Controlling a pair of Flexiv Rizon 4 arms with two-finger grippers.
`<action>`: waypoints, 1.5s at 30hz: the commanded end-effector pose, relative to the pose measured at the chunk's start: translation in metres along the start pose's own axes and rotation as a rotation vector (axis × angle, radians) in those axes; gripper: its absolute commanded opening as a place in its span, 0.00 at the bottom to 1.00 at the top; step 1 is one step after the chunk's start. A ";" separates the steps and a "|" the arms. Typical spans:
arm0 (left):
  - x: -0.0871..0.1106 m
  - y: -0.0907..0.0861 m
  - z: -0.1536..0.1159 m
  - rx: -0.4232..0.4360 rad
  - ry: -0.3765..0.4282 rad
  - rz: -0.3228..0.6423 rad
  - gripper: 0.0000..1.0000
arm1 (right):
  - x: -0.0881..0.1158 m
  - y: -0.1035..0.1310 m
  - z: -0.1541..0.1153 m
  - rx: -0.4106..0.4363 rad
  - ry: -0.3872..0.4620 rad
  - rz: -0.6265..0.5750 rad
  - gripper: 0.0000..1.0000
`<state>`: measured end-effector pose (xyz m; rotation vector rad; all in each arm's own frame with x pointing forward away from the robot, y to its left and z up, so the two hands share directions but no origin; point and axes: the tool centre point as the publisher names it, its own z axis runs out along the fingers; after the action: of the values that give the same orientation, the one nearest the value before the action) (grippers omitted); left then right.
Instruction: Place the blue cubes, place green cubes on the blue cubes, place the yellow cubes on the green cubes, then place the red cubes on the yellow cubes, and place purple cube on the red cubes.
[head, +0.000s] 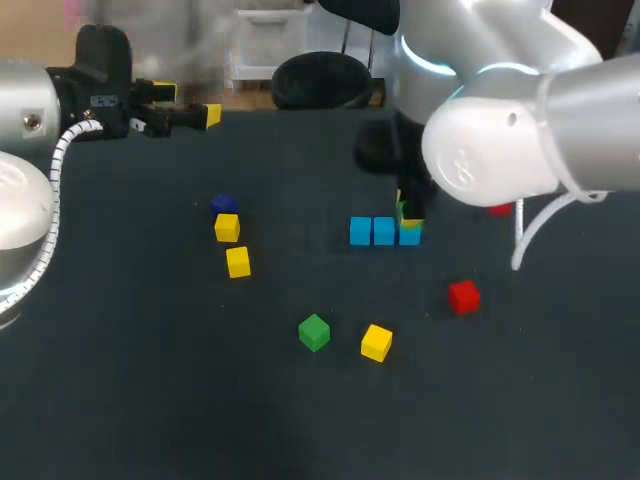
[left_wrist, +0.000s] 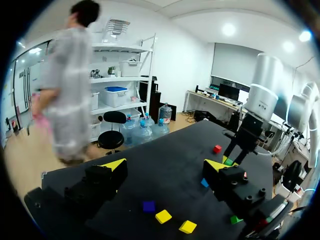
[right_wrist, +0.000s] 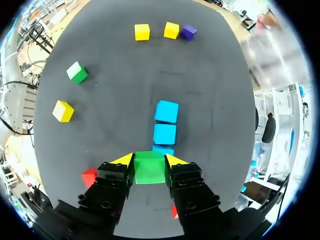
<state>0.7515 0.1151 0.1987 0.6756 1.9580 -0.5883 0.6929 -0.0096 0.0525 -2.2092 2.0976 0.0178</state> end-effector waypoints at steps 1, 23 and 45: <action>0.002 0.001 0.000 0.003 -0.008 0.001 1.00 | -0.004 -0.008 0.003 -0.013 0.003 -0.004 0.00; 0.002 0.001 0.000 0.003 -0.008 0.001 1.00 | -0.008 -0.025 0.022 -0.071 0.008 0.069 0.00; 0.002 0.001 0.000 0.003 -0.008 0.001 1.00 | -0.004 -0.021 0.034 -0.105 0.011 0.084 0.00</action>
<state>0.7515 0.1151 0.1987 0.6756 1.9580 -0.5884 0.7148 -0.0018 0.0232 -2.1799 2.2436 0.1208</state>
